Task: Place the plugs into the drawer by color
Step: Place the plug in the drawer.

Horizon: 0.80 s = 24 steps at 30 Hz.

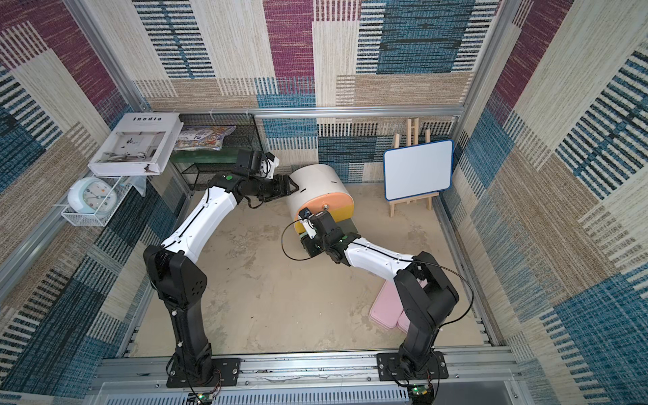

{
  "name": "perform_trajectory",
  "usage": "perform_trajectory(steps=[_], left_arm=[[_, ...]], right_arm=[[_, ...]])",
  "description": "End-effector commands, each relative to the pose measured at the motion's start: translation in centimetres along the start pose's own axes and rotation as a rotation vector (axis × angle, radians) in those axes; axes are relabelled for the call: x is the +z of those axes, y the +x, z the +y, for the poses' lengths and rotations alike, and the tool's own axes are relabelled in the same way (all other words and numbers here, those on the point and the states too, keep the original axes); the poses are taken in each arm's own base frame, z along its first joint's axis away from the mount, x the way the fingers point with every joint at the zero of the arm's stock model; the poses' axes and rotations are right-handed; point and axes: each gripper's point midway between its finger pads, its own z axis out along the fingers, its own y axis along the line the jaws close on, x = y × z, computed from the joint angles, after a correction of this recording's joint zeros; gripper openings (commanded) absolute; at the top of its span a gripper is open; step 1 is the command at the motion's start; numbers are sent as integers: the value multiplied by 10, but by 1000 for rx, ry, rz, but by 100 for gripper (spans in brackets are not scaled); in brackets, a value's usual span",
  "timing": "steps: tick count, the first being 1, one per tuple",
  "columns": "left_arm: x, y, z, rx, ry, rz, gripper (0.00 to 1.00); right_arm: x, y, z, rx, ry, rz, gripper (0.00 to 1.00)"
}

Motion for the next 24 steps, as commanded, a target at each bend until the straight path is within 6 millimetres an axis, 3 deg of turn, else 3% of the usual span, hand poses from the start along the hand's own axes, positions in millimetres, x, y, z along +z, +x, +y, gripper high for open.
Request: perform_trajectory(steps=[1, 6, 12, 19, 22, 24], left_arm=[[1, 1, -2, 15, 8, 7, 75], [3, 1, -1, 17, 6, 9, 75], [6, 3, 2, 25, -3, 15, 75], [11, 6, 6, 31, -9, 28, 75], [12, 7, 6, 35, -9, 31, 75], [12, 6, 6, 39, -9, 30, 75]], right_arm=[[5, -2, 6, 16, -37, -5, 43], [12, 3, 6, 21, -43, 9, 45], [3, -7, 6, 5, -48, -2, 58], [-46, -30, 1, 9, -21, -94, 66], [-67, -21, -6, 33, 12, -135, 68], [-76, -4, -13, 63, 49, -152, 67]])
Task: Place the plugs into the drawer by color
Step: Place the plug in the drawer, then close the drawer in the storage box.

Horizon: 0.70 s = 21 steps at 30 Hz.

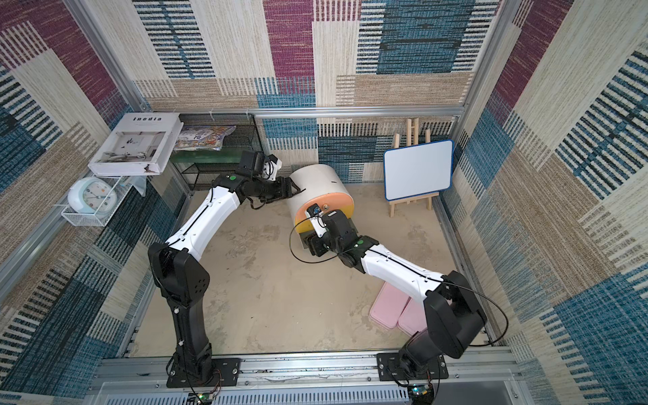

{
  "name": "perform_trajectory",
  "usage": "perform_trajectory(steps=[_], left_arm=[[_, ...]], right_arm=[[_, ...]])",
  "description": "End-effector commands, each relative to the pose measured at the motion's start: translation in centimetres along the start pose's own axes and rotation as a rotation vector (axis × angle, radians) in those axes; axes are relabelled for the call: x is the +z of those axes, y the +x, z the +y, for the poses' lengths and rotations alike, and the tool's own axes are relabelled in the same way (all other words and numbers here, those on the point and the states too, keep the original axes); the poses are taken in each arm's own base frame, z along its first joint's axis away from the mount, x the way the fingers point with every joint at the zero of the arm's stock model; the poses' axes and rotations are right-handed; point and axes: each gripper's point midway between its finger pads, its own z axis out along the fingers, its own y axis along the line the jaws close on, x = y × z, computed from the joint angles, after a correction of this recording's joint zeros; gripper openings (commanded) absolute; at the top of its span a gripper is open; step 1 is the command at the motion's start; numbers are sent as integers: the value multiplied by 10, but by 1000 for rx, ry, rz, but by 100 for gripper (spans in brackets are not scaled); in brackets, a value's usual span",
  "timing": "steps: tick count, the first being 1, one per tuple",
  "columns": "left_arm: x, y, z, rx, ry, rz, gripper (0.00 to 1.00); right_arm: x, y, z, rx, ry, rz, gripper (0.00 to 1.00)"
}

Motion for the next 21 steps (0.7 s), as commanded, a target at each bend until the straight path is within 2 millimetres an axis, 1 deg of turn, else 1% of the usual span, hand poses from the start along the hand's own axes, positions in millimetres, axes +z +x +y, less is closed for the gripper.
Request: perform_trajectory(steps=[1, 5, 7, 10, 13, 19, 21], left_arm=[[1, 1, 1, 16, 1, 6, 75], [3, 2, 0, 13, 9, 12, 74], [5, 4, 1, 9, 12, 19, 73], [5, 6, 2, 9, 11, 24, 73], [5, 8, 3, 8, 8, 28, 73], [7, 9, 2, 8, 17, 35, 73], [6, 8, 1, 12, 20, 33, 73]], right_arm=[[-13, 15, -14, 51, 78, -37, 66], [-21, 59, -31, 135, 165, -68, 61], [-20, 72, -38, 166, 195, -96, 57], [-15, 84, -46, 193, 236, -125, 53], [-5, 87, -51, 199, 258, -155, 53], [26, 82, -51, 191, 254, -170, 52], [33, 77, -51, 193, 252, -182, 51]])
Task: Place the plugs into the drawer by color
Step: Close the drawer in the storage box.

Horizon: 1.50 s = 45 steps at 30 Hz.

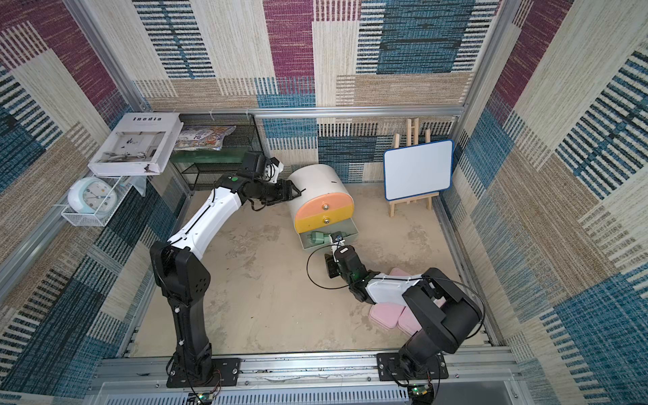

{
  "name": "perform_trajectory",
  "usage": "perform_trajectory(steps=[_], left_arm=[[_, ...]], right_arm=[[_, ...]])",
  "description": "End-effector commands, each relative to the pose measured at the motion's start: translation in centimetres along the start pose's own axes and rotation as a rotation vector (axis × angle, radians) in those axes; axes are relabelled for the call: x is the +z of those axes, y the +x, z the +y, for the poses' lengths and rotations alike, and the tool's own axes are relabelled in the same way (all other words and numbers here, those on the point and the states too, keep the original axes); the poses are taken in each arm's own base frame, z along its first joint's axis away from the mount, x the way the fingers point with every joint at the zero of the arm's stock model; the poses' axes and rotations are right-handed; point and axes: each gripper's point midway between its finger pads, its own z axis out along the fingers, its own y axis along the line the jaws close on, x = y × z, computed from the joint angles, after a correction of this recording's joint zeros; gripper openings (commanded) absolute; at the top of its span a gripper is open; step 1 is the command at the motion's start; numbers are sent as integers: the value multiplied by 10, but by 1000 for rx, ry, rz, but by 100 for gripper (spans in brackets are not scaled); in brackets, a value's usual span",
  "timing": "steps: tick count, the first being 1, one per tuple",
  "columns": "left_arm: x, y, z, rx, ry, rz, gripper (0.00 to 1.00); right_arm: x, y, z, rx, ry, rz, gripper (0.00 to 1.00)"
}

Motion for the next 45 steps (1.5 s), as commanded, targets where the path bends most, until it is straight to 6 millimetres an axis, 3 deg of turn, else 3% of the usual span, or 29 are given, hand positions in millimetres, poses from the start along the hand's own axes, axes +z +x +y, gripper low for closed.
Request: perform_trajectory(steps=[1, 6, 11, 15, 21, 32, 37, 45], left_arm=[[-2, 0, -3, 15, 14, 2, 73], [-14, -12, -9, 58, 4, -43, 73], [-37, -65, -29, 211, -18, -201, 76], [-24, -92, -37, 346, -5, -258, 78], [-3, -111, -49, 459, 88, -305, 84], [27, -118, -30, 479, 104, -325, 97], [48, -102, -26, 449, 166, -255, 96], [52, -87, -25, 430, 194, -197, 89]], right_arm=[[7, -26, 4, 34, -4, -102, 51], [11, -32, 7, 41, -8, -119, 51], [10, -30, 6, 54, -11, -123, 51], [9, -29, 7, 62, -21, -125, 51], [7, -28, 7, 60, -28, -131, 52], [5, -15, 5, 70, -35, -127, 52], [15, -19, 7, 70, -28, -133, 53], [30, -38, 13, 68, -33, -173, 53]])
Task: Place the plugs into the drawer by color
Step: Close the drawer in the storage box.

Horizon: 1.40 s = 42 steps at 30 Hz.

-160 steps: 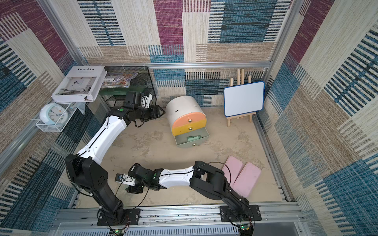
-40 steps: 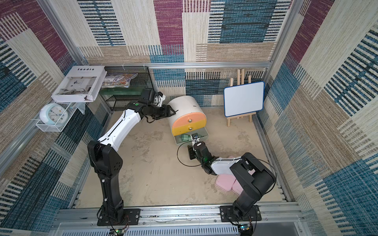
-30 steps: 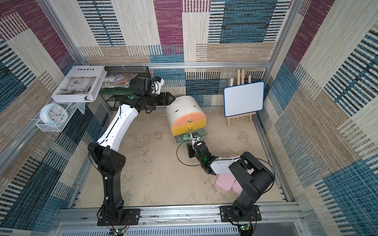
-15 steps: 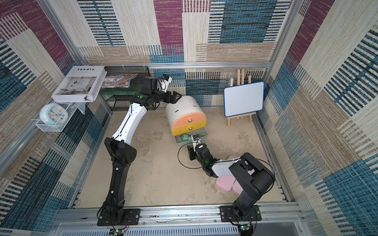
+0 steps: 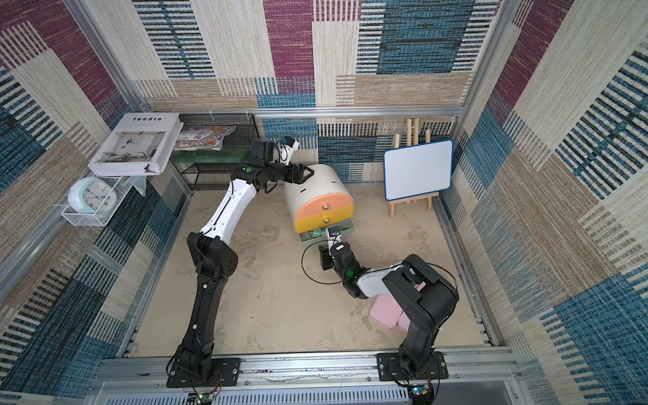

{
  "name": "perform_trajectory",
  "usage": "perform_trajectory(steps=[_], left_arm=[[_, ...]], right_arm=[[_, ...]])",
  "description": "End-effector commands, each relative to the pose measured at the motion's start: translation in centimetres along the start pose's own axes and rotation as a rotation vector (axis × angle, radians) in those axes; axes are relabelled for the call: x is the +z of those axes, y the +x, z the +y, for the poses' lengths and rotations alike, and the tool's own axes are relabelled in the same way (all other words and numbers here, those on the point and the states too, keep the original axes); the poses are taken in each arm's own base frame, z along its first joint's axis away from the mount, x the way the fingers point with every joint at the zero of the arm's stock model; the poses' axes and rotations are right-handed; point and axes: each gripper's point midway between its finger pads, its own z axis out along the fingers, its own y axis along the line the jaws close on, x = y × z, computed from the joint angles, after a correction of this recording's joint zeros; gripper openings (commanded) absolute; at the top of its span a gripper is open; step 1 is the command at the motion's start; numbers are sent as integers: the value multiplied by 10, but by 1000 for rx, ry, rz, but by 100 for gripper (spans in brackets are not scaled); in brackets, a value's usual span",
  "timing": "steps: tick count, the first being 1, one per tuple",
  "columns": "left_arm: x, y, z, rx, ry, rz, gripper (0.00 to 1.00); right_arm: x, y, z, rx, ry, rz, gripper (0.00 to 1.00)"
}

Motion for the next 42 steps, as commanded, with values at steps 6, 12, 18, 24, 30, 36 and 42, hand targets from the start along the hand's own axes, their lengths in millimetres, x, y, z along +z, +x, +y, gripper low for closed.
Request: perform_trajectory(steps=[6, 12, 18, 24, 30, 36, 42], left_arm=[[-2, 6, -10, -26, 43, 27, 86], [-3, 10, -10, -41, 42, 41, 85], [-3, 13, -10, -48, 41, 48, 84], [-3, 14, -10, -57, 41, 52, 84], [-3, 16, -11, -64, 41, 58, 83], [-16, 1, -20, -71, 43, 32, 83], [-72, -31, -6, -193, -211, -33, 84]], right_arm=[[13, -32, 4, 47, -19, -106, 52], [29, -37, 4, 57, -24, -121, 49], [35, -44, 1, 82, -28, -154, 46], [40, -52, 1, 100, -45, -187, 44], [40, -60, 7, 110, -83, -210, 43], [-10, -93, 19, 81, -173, -234, 46], [-64, -131, -2, 20, -138, -184, 53]])
